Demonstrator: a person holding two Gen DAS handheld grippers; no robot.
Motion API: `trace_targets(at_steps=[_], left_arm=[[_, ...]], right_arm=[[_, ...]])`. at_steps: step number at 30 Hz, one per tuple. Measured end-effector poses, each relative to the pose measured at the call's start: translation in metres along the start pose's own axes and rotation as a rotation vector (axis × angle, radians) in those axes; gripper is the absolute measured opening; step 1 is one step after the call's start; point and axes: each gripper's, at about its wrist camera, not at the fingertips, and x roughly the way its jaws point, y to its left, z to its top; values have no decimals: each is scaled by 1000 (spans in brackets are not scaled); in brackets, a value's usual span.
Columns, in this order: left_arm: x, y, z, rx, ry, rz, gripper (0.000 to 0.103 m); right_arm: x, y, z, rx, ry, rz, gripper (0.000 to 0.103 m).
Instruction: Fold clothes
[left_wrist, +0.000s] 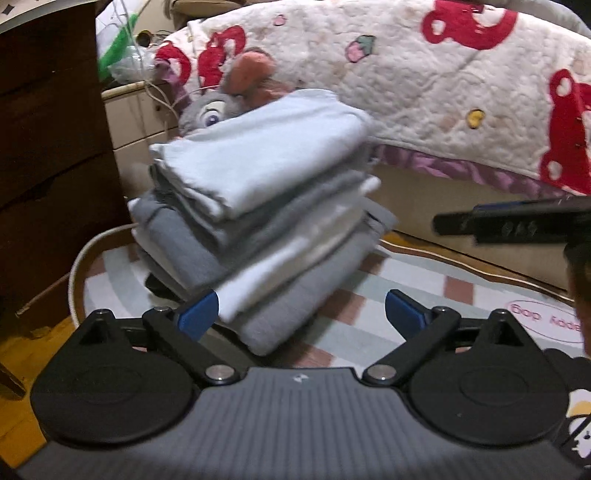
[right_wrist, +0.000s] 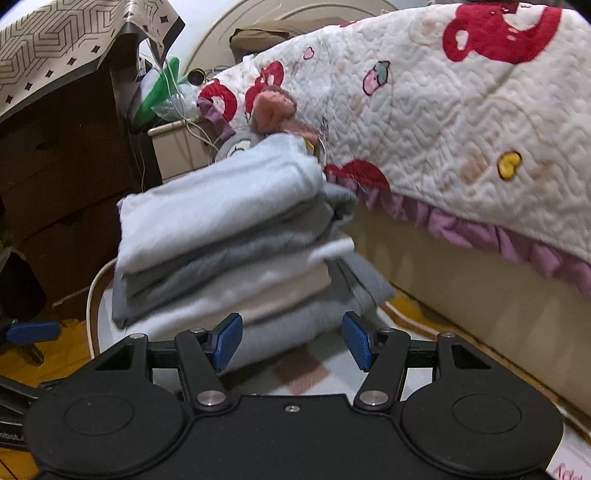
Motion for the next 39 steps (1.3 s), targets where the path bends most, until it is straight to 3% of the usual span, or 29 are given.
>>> trace_targets(at_steps=[7, 18, 25, 39], left_arm=[[-5, -19, -26, -31, 77, -51, 103], [-16, -31, -51, -27, 107, -57, 103], [-15, -42, -71, -25, 134, -25, 103], [-22, -54, -76, -23, 113, -6, 103]], right_arm=[[-29, 19, -37, -47, 1, -43, 68], [-63, 15, -69, 14, 32, -105, 70], [-67, 13, -93, 53, 52, -92, 70], [-73, 20, -96, 42, 47, -99, 70]])
